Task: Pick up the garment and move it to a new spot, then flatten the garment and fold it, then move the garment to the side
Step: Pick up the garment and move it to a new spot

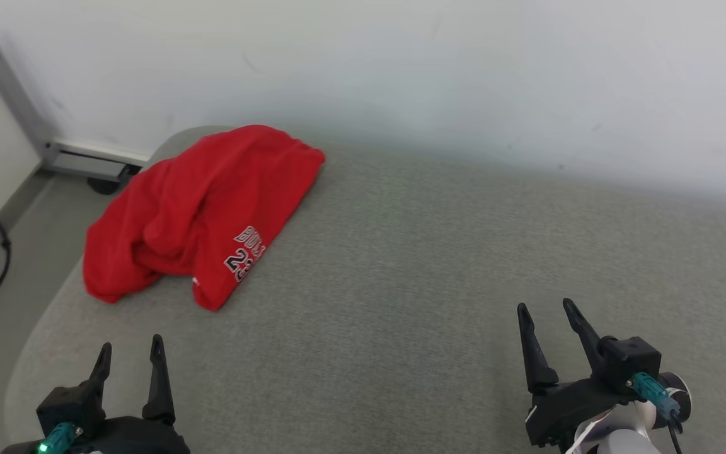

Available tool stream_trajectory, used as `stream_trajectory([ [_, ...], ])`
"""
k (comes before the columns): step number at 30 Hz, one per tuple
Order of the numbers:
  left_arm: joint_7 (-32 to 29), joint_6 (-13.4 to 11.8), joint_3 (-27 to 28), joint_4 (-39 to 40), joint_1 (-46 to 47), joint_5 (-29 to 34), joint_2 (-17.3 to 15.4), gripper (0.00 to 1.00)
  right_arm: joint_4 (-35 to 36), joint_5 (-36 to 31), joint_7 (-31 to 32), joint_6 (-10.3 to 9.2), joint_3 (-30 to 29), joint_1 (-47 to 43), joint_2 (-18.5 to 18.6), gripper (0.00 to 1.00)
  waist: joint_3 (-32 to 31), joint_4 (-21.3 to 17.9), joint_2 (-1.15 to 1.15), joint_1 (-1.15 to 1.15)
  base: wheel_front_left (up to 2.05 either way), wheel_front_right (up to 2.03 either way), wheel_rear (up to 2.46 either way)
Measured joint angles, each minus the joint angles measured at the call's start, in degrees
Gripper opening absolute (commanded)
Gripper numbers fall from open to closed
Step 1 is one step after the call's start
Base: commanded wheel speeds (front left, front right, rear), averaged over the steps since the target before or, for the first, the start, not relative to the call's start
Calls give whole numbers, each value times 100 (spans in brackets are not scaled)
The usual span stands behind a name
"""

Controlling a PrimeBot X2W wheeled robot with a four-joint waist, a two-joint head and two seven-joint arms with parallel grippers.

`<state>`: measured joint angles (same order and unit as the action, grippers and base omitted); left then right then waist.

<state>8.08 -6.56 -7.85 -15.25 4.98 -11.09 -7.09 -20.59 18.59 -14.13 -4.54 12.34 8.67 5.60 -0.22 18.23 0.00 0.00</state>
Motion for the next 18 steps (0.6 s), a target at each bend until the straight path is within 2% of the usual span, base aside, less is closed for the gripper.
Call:
stream_trajectory([
  [4,1,-5,51,-32,10,0,8,100,-52,5,-1,1,34,12,-13,100,-8,173,0,0,0,0,0],
  [7,2,-24,132,-73,3,10,34,100,-159,15,-1,26,44,12,-26,100,-59,475,0,0,0,0,0],
  [18,11,-48,216,-52,-52,47,74,100,-315,46,-4,53,155,38,-100,100,-185,817,0,0,0,0,0],
])
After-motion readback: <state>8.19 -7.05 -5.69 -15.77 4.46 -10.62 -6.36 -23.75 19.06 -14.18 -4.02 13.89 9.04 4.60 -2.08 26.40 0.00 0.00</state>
